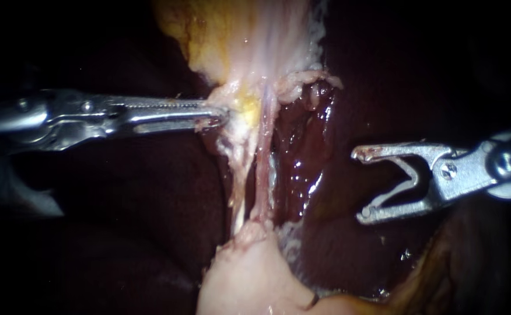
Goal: Grabbing gallbladder
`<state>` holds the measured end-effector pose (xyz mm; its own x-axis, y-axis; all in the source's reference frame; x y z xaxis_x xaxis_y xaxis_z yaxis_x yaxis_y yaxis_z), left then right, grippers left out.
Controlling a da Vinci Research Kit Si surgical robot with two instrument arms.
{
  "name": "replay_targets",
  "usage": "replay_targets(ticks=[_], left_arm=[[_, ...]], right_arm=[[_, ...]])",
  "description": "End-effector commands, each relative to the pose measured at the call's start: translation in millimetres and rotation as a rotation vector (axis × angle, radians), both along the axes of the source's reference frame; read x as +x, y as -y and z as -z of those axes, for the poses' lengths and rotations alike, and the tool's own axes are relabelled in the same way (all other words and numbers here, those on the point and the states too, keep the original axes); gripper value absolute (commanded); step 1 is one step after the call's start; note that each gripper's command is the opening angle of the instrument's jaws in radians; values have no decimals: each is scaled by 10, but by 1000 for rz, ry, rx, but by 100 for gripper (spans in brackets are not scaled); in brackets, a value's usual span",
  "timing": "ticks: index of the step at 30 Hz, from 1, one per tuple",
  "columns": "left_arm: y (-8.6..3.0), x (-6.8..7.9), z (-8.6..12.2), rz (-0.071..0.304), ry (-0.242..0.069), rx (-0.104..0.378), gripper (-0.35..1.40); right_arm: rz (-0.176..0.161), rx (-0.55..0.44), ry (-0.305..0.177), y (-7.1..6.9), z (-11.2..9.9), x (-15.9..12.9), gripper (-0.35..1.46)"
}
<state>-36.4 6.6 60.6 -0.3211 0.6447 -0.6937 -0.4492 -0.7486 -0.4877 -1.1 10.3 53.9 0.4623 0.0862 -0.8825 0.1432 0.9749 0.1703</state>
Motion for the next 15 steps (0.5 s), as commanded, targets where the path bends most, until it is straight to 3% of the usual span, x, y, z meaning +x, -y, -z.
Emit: replay_targets(ticks=[1, 8, 12, 15], left_arm=[[0, 2, 2, 2, 3, 14, -35], [-5, 20, 29, 1, -6, 73, -35], [-18, 39, 56, 7, -7, 85, -35], [-35, 58, 83, 25, -7, 93, -35]], right_arm=[[0, 0, 0, 0, 0, 0, 50], [0, 0, 0, 0, 0, 0, 50], [0, 0, 0, 0, 0, -1, 50], [0, 0, 0, 0, 0, -1, 50]])
